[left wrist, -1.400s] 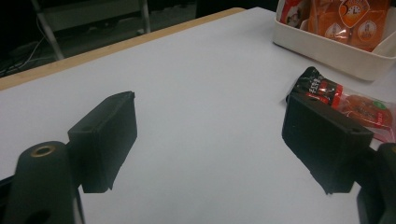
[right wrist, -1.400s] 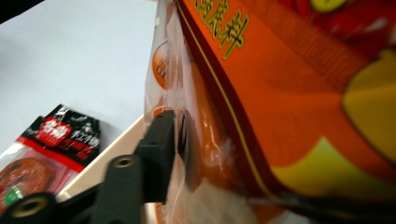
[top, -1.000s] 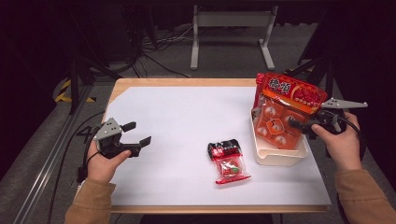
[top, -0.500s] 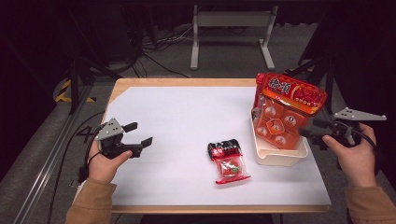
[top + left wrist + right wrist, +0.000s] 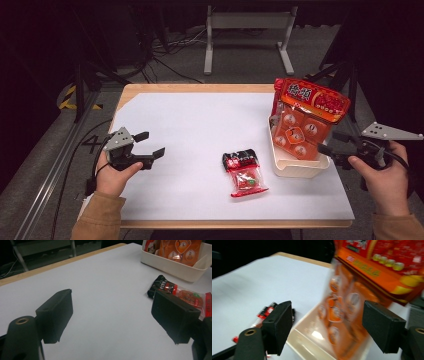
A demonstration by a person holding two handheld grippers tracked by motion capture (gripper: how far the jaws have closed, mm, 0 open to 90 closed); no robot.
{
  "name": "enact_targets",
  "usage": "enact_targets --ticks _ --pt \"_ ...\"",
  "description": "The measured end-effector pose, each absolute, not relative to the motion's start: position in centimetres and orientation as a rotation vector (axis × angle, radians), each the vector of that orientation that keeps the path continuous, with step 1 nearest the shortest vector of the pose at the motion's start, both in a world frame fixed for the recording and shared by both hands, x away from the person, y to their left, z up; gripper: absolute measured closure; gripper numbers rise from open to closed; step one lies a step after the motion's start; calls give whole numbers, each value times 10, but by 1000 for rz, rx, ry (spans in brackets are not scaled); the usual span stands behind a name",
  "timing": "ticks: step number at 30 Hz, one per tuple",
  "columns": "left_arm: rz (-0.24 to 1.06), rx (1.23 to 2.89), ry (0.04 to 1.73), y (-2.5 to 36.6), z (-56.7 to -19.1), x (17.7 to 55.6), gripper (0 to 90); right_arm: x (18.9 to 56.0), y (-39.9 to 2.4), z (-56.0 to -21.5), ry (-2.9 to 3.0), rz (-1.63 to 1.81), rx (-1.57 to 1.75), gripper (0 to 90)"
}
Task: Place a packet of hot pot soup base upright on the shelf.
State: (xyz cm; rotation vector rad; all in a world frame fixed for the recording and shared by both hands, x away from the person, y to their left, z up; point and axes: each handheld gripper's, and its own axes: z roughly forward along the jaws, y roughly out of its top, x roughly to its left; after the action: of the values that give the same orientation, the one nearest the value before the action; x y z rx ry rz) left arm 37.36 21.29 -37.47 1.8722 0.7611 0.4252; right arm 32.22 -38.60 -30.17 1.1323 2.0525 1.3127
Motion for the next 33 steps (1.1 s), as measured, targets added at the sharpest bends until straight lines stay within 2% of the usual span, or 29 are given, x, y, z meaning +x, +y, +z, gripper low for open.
enact_targets --ticks 18,33 --pt "398 1900 767 198 -380 375 182 321 -332 -326 2147 1357 936 225" --pt "287 1915 693 153 -384 382 177 322 -316 -333 2188 1381 856 223"
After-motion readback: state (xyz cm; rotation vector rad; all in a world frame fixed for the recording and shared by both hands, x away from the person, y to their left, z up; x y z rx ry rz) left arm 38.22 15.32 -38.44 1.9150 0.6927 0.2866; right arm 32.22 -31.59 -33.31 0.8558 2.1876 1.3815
